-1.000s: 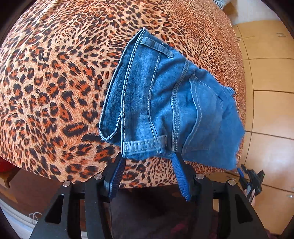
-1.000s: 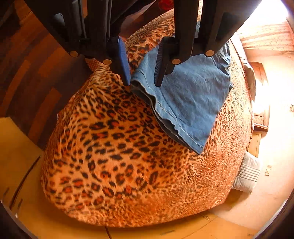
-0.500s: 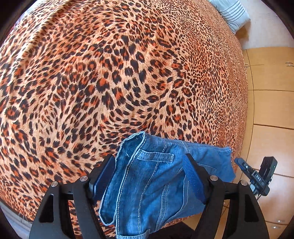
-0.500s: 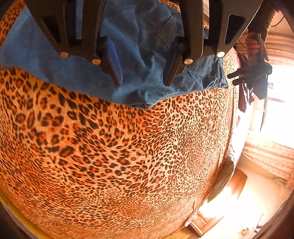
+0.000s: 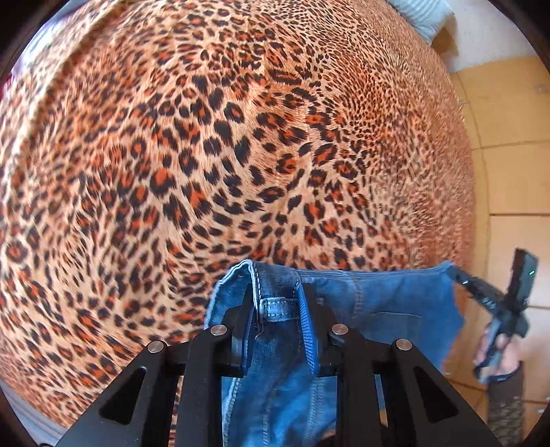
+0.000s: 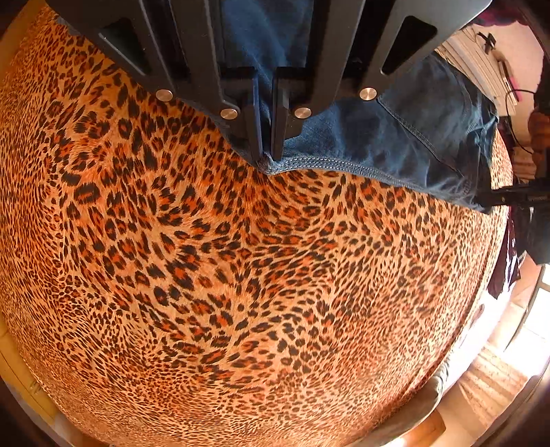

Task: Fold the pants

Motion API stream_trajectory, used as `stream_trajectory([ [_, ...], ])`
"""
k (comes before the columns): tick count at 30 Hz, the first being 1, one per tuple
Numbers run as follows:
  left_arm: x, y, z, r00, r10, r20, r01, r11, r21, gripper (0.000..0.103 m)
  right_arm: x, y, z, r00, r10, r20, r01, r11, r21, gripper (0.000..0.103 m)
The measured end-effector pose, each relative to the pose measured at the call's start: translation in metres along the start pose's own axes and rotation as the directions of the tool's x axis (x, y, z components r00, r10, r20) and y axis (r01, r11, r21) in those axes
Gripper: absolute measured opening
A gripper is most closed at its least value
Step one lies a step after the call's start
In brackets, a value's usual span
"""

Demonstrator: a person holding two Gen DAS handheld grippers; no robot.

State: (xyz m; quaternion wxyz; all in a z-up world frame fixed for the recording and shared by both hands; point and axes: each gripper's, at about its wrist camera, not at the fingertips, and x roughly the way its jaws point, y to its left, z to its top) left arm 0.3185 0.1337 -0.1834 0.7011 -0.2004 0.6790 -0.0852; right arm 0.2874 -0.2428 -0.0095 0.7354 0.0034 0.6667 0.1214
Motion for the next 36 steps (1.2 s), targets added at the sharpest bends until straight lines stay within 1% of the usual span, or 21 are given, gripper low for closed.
stream_trajectory([
  [1, 0.005, 0.000, 0.001, 0.999, 0.036, -0.013, -0.036, 0.999, 0.002, 0.020, 0.004, -0.006, 0.000, 1.000, -0.006, 0.001, 0.006, 1.000, 0.026, 0.003],
  [3, 0.010, 0.004, 0.004, 0.998, 0.057, -0.016, -0.058, 0.998, -0.007, 0.018, 0.017, -0.008, 0.000, 0.999, -0.030, -0.019, 0.031, 0.999, 0.040, 0.003],
  [5, 0.006, 0.008, 0.004, 0.998, 0.060, -0.009, -0.060, 0.998, -0.020, 0.017, 0.031, -0.006, 0.000, 0.997, -0.062, -0.037, 0.063, 0.997, 0.043, 0.003],
  [7, 0.010, 0.007, 0.010, 0.997, 0.072, -0.014, -0.072, 0.997, -0.037, 0.018, 0.036, -0.007, 0.000, 0.997, -0.067, -0.042, 0.070, 0.994, 0.086, 0.005],
  [8, 0.005, 0.011, 0.008, 0.998, 0.058, -0.025, -0.059, 0.997, -0.050, 0.018, 0.032, -0.008, -0.001, 0.997, -0.065, -0.031, 0.067, 0.992, 0.105, 0.009],
  [10, -0.015, 0.023, -0.001, 0.999, -0.025, -0.041, 0.021, 0.996, -0.083, 0.030, 0.019, -0.010, -0.003, 0.999, -0.053, 0.010, 0.052, 0.990, 0.130, 0.012],
  [11, -0.027, 0.029, -0.010, 0.998, -0.055, -0.025, 0.052, 0.994, -0.100, 0.035, 0.009, -0.010, -0.006, 0.999, -0.040, 0.034, 0.035, 0.989, 0.141, 0.016],
  [12, -0.040, 0.033, -0.022, 0.997, -0.080, 0.004, 0.080, 0.990, -0.112, 0.050, -0.001, -0.011, -0.009, 0.998, -0.012, 0.061, 0.003, 0.989, 0.151, 0.023],
  [14, -0.061, 0.041, -0.051, 0.990, -0.131, 0.047, 0.137, 0.980, -0.144, 0.072, -0.021, -0.012, -0.027, 0.993, 0.043, 0.107, -0.061, 0.982, 0.178, 0.034],
  [15, -0.067, 0.043, -0.068, 0.985, -0.164, 0.061, 0.171, 0.971, -0.165, 0.078, -0.030, -0.014, -0.039, 0.990, 0.069, 0.121, -0.092, 0.976, 0.197, 0.036],
  [16, -0.072, 0.046, -0.086, 0.978, -0.199, 0.065, 0.208, 0.959, -0.194, 0.078, -0.036, -0.016, -0.051, 0.987, 0.096, 0.131, -0.123, 0.968, 0.218, 0.037],
  [18, -0.068, 0.051, -0.114, 0.955, -0.291, 0.057, 0.296, 0.919, -0.260, 0.078, -0.044, -0.021, -0.078, 0.981, 0.133, 0.139, -0.166, 0.949, 0.268, 0.037],
  [20, -0.054, 0.064, -0.135, 0.928, -0.367, 0.068, 0.365, 0.857, -0.364, 0.078, -0.042, -0.026, -0.106, 0.981, 0.141, 0.134, -0.179, 0.925, 0.337, 0.037],
  [22, -0.033, 0.076, -0.147, 0.893, -0.445, 0.064, 0.422, 0.781, -0.460, 0.077, -0.041, -0.039, -0.132, 0.982, 0.142, 0.122, -0.180, 0.895, 0.409, 0.037],
  [24, -0.014, 0.081, -0.151, 0.870, -0.488, 0.065, 0.443, 0.720, -0.534, 0.077, -0.045, -0.057, -0.160, 0.984, 0.138, 0.117, -0.178, 0.857, 0.484, 0.037],
  [25, -0.008, 0.082, -0.151, 0.868, -0.494, 0.057, 0.440, 0.709, -0.550, 0.077, -0.050, -0.065, -0.175, 0.983, 0.140, 0.121, -0.183, 0.833, 0.523, 0.037],
  [27, -0.002, 0.079, -0.149, 0.873, -0.485, 0.042, 0.426, 0.718, -0.550, 0.077, -0.061, -0.085, -0.202, 0.981, 0.127, 0.143, -0.188, 0.781, 0.595, 0.037],
  [29, 0.000, 0.078, -0.146, 0.882, -0.470, 0.042, 0.417, 0.735, -0.534, 0.077, -0.074, -0.105, -0.231, 0.987, 0.078, 0.142, -0.153, 0.726, 0.671, 0.038],
  [32, 0.000, 0.071, -0.142, 0.892, -0.451, 0.036, 0.403, 0.755, -0.518, 0.077, -0.078, -0.131, -0.281, 0.989, 0.066, 0.131, -0.145, 0.596, 0.790, 0.045],
  [34, 0.003, 0.065, -0.137, 0.900, -0.434, 0.028, 0.388, 0.772, -0.503, 0.077, -0.074, -0.142, -0.314, 0.991, 0.058, 0.118, -0.131, 0.508, 0.851, 0.045],
  [36, 0.014, 0.051, -0.129, 0.912, -0.411, 0.012, 0.363, 0.792, -0.491, 0.077, -0.062, -0.152, -0.340, 0.985, 0.085, 0.152, -0.174, 0.405, 0.898, 0.045],
])
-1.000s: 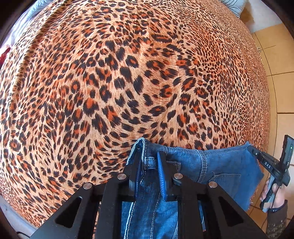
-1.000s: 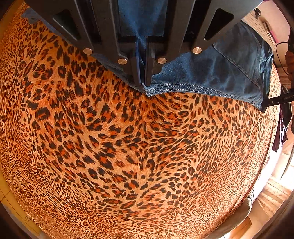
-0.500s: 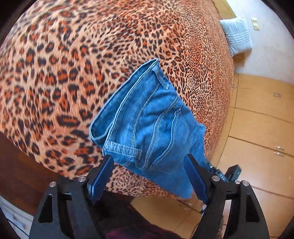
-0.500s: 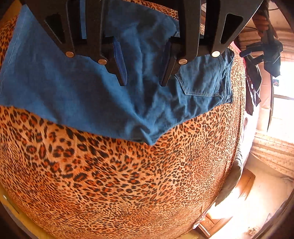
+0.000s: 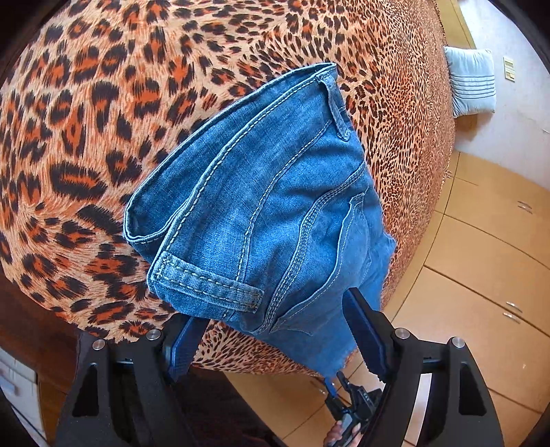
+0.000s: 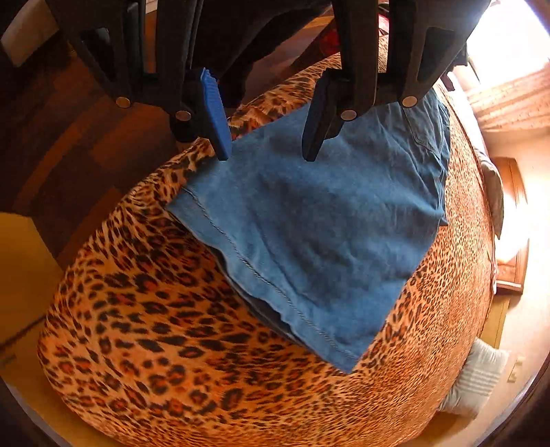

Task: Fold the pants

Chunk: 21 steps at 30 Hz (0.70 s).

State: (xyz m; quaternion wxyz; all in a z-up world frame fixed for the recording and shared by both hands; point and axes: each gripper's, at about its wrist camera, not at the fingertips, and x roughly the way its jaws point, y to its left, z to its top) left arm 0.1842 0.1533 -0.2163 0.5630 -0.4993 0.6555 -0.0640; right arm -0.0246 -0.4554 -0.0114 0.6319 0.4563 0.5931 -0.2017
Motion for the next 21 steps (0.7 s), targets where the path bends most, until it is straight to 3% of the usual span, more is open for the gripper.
stream_trajectory([
  [2, 0.005, -0.008, 0.002, 0.999, 0.036, 0.005, -0.036, 0.999, 0.013, 0.075, 0.010, -0.018, 0.000, 0.998, 0.061, 0.003, -0.061, 0.994, 0.090, 0.045],
  [3, 0.005, -0.011, 0.003, 0.998, 0.055, 0.012, -0.056, 0.998, 0.025, 0.069, 0.014, -0.024, 0.000, 0.997, 0.077, 0.019, -0.079, 0.989, 0.122, 0.045],
  [4, 0.003, -0.012, 0.002, 0.996, 0.082, 0.024, -0.083, 0.995, 0.048, 0.053, 0.018, -0.026, 0.001, 0.994, 0.099, 0.041, -0.104, 0.985, 0.141, 0.044],
  [5, 0.003, -0.019, 0.002, 0.990, 0.130, 0.049, -0.134, 0.988, 0.080, 0.045, 0.021, -0.027, 0.001, 0.993, 0.108, 0.052, -0.114, 0.984, 0.139, 0.035],
  [6, 0.002, -0.026, 0.004, 0.979, 0.190, 0.077, -0.198, 0.973, 0.120, 0.017, 0.025, -0.027, 0.003, 0.994, 0.094, 0.054, -0.101, 0.986, 0.132, 0.024],
  [7, 0.000, -0.032, 0.003, 0.971, 0.224, 0.086, -0.235, 0.960, 0.151, 0.016, 0.026, -0.028, 0.004, 0.994, 0.091, 0.058, -0.097, 0.987, 0.127, 0.006],
  [9, -0.007, -0.042, -0.002, 0.970, 0.220, 0.101, -0.236, 0.952, 0.197, 0.016, 0.019, -0.028, 0.003, 0.985, 0.149, 0.084, -0.159, 0.980, 0.120, 0.006],
  [12, -0.002, -0.051, -0.015, 0.934, 0.314, 0.169, -0.353, 0.881, 0.316, 0.016, 0.009, -0.025, -0.004, 0.981, 0.163, 0.103, -0.170, 0.983, 0.066, 0.006],
  [13, 0.005, -0.045, -0.016, 0.927, 0.344, 0.153, -0.375, 0.873, 0.311, 0.016, 0.013, -0.029, -0.005, 0.984, 0.154, 0.090, -0.160, 0.984, 0.072, 0.006],
  [15, 0.018, -0.028, -0.016, 0.925, 0.366, 0.099, -0.379, 0.883, 0.277, 0.017, 0.024, -0.038, -0.005, 0.987, 0.137, 0.078, -0.145, 0.983, 0.109, 0.006],
  [18, 0.016, -0.015, -0.017, 0.943, 0.324, 0.071, -0.331, 0.914, 0.235, 0.020, 0.029, -0.036, -0.003, 0.989, 0.127, 0.080, -0.136, 0.982, 0.128, 0.006],
  [21, 0.020, -0.014, -0.010, 0.945, 0.323, 0.047, -0.324, 0.917, 0.234, 0.020, 0.027, -0.027, 0.001, 0.991, 0.110, 0.074, -0.116, 0.989, 0.087, 0.007],
])
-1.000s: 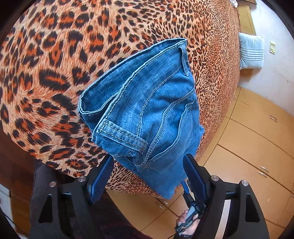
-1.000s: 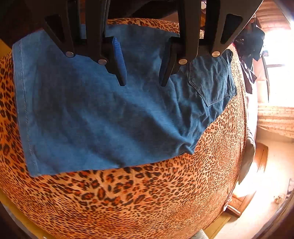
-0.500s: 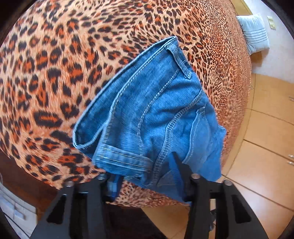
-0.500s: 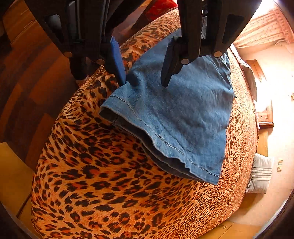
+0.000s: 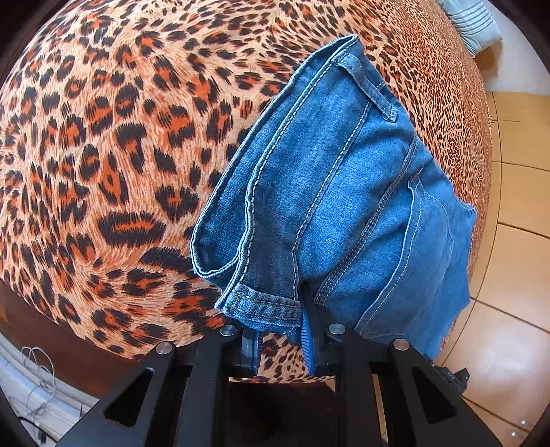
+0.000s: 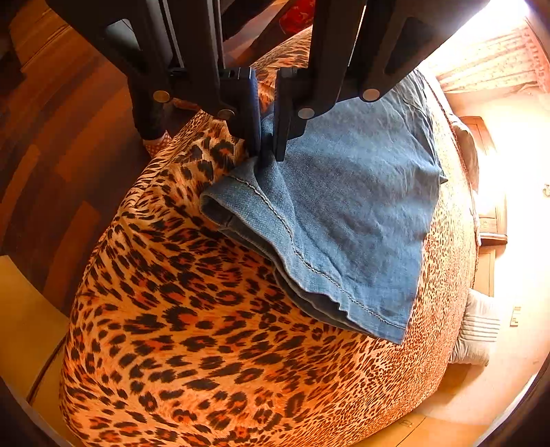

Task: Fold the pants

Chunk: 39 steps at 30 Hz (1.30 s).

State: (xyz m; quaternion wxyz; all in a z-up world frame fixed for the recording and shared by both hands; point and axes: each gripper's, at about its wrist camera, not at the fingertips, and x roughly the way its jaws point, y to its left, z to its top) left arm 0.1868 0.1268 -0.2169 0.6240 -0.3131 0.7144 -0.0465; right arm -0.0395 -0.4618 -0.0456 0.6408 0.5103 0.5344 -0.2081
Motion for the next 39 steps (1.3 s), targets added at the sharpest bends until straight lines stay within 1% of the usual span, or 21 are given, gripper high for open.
stream_trajectory([
  [2, -0.002, 0.003, 0.004, 1.000, -0.016, -0.026, 0.017, 1.000, 0.012, 0.021, -0.002, -0.009, 0.003, 0.999, -0.022, -0.026, 0.022, 1.000, 0.003, 0.015],
  [3, -0.006, 0.001, 0.003, 0.999, -0.030, -0.042, 0.031, 0.999, 0.042, 0.025, -0.003, -0.008, 0.004, 0.999, -0.028, -0.037, 0.028, 1.000, 0.008, 0.018],
  [6, -0.021, 0.003, -0.008, 0.994, -0.070, -0.084, 0.082, 0.986, 0.146, 0.054, -0.018, -0.003, 0.002, 0.998, -0.054, -0.045, 0.054, 0.998, -0.013, 0.018],
  [9, -0.047, -0.002, -0.023, 0.981, -0.153, -0.119, 0.179, 0.953, 0.245, 0.055, -0.051, 0.008, 0.003, 0.996, -0.078, 0.030, 0.081, 0.994, -0.080, 0.019],
  [11, -0.068, -0.011, -0.016, 0.985, -0.161, -0.062, 0.172, 0.939, 0.297, 0.058, -0.069, 0.023, 0.013, 0.993, -0.056, 0.104, 0.069, 0.989, -0.131, 0.024],
  [13, -0.080, -0.023, 0.009, 0.989, -0.145, 0.029, 0.130, 0.944, 0.303, 0.074, -0.074, 0.040, 0.032, 0.988, -0.017, 0.153, 0.045, 0.983, -0.177, 0.036],
  [14, -0.081, -0.029, 0.026, 0.988, -0.134, 0.071, 0.108, 0.951, 0.289, 0.075, -0.071, 0.050, 0.043, 0.986, 0.007, 0.166, 0.026, 0.980, -0.196, 0.044],
  [16, -0.074, -0.039, 0.054, 0.986, -0.125, 0.106, 0.098, 0.969, 0.227, 0.074, -0.058, 0.070, 0.067, 0.984, 0.038, 0.174, 0.000, 0.976, -0.217, 0.045],
  [18, -0.061, -0.045, 0.078, 0.985, -0.148, 0.085, 0.134, 0.978, 0.157, 0.074, -0.041, 0.092, 0.088, 0.983, 0.062, 0.171, -0.022, 0.973, -0.230, 0.045],
  [19, -0.055, -0.047, 0.083, 0.986, -0.145, 0.078, 0.133, 0.981, 0.141, 0.074, -0.033, 0.102, 0.097, 0.982, 0.054, 0.180, -0.009, 0.970, -0.244, 0.045],
  [22, -0.038, -0.061, 0.093, 0.995, -0.053, 0.087, 0.039, 0.987, 0.158, 0.073, -0.008, 0.124, 0.113, 0.981, -0.034, 0.188, 0.089, 0.954, -0.287, 0.045],
  [23, -0.032, -0.064, 0.095, 0.996, -0.007, 0.094, -0.009, 0.987, 0.163, 0.073, 0.001, 0.126, 0.117, 0.983, -0.068, 0.172, 0.118, 0.946, -0.300, 0.043],
  [24, -0.025, -0.067, 0.096, 0.994, 0.043, 0.100, -0.059, 0.984, 0.167, 0.070, 0.008, 0.129, 0.119, 0.980, -0.117, 0.160, 0.164, 0.933, -0.322, 0.022],
  [25, -0.016, -0.071, 0.099, 0.991, 0.080, 0.105, -0.097, 0.981, 0.167, 0.062, 0.012, 0.134, 0.119, 0.979, -0.138, 0.152, 0.184, 0.917, -0.354, 0.010],
  [28, -0.008, -0.066, 0.099, 0.990, 0.083, 0.114, -0.100, 0.983, 0.156, 0.062, 0.021, 0.130, 0.124, 0.974, -0.169, 0.153, 0.213, 0.912, -0.352, 0.011],
  [31, -0.016, -0.067, 0.095, 0.990, 0.110, 0.092, -0.124, 0.978, 0.168, 0.061, 0.032, 0.123, 0.134, 0.973, -0.172, 0.151, 0.212, 0.928, -0.307, 0.019],
  [33, -0.021, -0.077, 0.096, 0.993, 0.101, 0.057, -0.110, 0.978, 0.179, 0.058, 0.026, 0.118, 0.136, 0.980, -0.151, 0.131, 0.181, 0.947, -0.265, 0.026],
  [35, -0.038, -0.096, 0.086, 0.994, 0.079, 0.075, -0.096, 0.959, 0.267, 0.059, 0.001, 0.110, 0.130, 0.989, -0.063, 0.136, 0.093, 0.969, -0.230, 0.026],
  [36, -0.045, -0.112, 0.077, 0.991, 0.088, 0.099, -0.117, 0.935, 0.336, 0.061, -0.014, 0.101, 0.125, 0.991, -0.009, 0.136, 0.039, 0.975, -0.219, 0.031],
  [37, -0.050, -0.131, 0.069, 0.988, 0.097, 0.120, -0.138, 0.902, 0.409, 0.066, -0.029, 0.093, 0.118, 0.990, 0.025, 0.140, 0.005, 0.978, -0.208, 0.034],
  [39, -0.050, -0.178, 0.056, 0.985, 0.101, 0.139, -0.161, 0.823, 0.545, 0.077, -0.058, 0.072, 0.101, 0.983, 0.048, 0.174, -0.016, 0.983, -0.184, 0.049],
])
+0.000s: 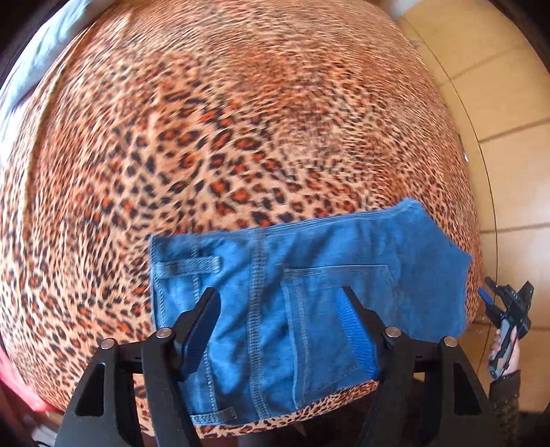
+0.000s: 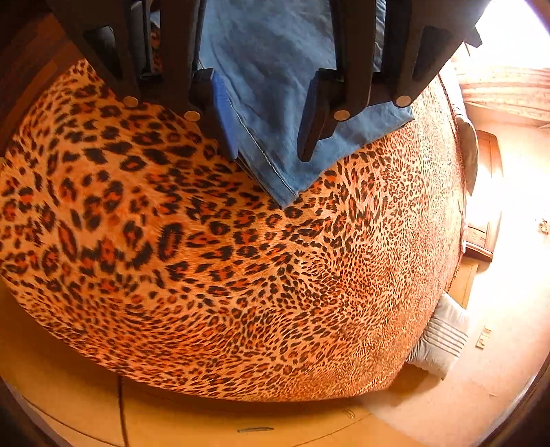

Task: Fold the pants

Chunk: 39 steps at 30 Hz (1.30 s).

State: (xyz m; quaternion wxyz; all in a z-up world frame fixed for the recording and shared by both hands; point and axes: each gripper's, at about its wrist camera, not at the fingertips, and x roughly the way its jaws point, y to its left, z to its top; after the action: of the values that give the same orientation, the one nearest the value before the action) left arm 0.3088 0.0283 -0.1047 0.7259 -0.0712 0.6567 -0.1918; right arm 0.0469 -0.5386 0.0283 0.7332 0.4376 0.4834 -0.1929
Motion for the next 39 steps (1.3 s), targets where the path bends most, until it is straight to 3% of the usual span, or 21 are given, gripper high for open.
stream_trajectory([
  [3, 0.013, -0.076, 0.027, 0.999, -0.034, -0.038, 0.040, 0.980, 0.194, 0.081, -0.036, -0.033, -0.035, 0.998, 0.048, 0.049, -0.052, 0.995, 0.089, 0.054],
  [7, 0.060, -0.179, 0.059, 0.979, -0.087, -0.185, 0.149, 0.924, 0.353, 0.081, -0.049, -0.088, -0.093, 0.989, 0.124, 0.084, -0.142, 0.951, 0.273, 0.054],
  [11, 0.118, -0.282, 0.083, 0.957, -0.042, -0.288, 0.186, 0.848, 0.495, 0.081, -0.025, -0.120, -0.133, 0.976, 0.201, 0.088, -0.220, 0.892, 0.394, 0.054],
  [13, 0.149, -0.323, 0.091, 0.938, -0.020, -0.347, 0.211, 0.826, 0.522, 0.081, -0.013, -0.128, -0.146, 0.966, 0.230, 0.119, -0.259, 0.857, 0.446, 0.054],
  [17, 0.210, -0.389, 0.098, 0.904, 0.088, -0.417, 0.198, 0.780, 0.594, 0.081, 0.007, -0.134, -0.162, 0.919, 0.338, 0.202, -0.393, 0.750, 0.532, 0.054],
  [19, 0.237, -0.412, 0.097, 0.886, 0.136, -0.444, 0.208, 0.738, 0.642, 0.081, 0.015, -0.130, -0.160, 0.911, 0.352, 0.215, -0.412, 0.745, 0.524, 0.054],
  [22, 0.269, -0.438, 0.093, 0.853, 0.214, -0.476, 0.228, 0.667, 0.709, 0.081, 0.015, -0.127, -0.157, 0.897, 0.360, 0.256, -0.441, 0.738, 0.511, 0.063],
  [25, 0.298, -0.458, 0.094, 0.829, 0.275, -0.488, 0.249, 0.599, 0.761, 0.081, 0.013, -0.125, -0.158, 0.882, 0.368, 0.295, -0.470, 0.738, 0.484, 0.063],
  [28, 0.322, -0.474, 0.092, 0.789, 0.315, -0.528, 0.308, 0.541, 0.783, 0.081, 0.015, -0.127, -0.163, 0.862, 0.397, 0.316, -0.507, 0.708, 0.492, 0.063],
  [33, 0.357, -0.492, 0.080, 0.742, 0.414, -0.527, 0.357, 0.421, 0.834, 0.083, 0.026, -0.115, -0.166, 0.845, 0.416, 0.337, -0.534, 0.694, 0.483, 0.063],
  [36, 0.364, -0.501, 0.070, 0.720, 0.432, -0.542, 0.414, 0.359, 0.836, 0.093, 0.033, -0.110, -0.169, 0.835, 0.413, 0.365, -0.549, 0.678, 0.488, 0.063],
  [39, 0.368, -0.508, 0.057, 0.691, 0.448, -0.567, 0.475, 0.310, 0.823, 0.095, 0.040, -0.111, -0.175, 0.811, 0.424, 0.403, -0.583, 0.642, 0.498, 0.063],
])
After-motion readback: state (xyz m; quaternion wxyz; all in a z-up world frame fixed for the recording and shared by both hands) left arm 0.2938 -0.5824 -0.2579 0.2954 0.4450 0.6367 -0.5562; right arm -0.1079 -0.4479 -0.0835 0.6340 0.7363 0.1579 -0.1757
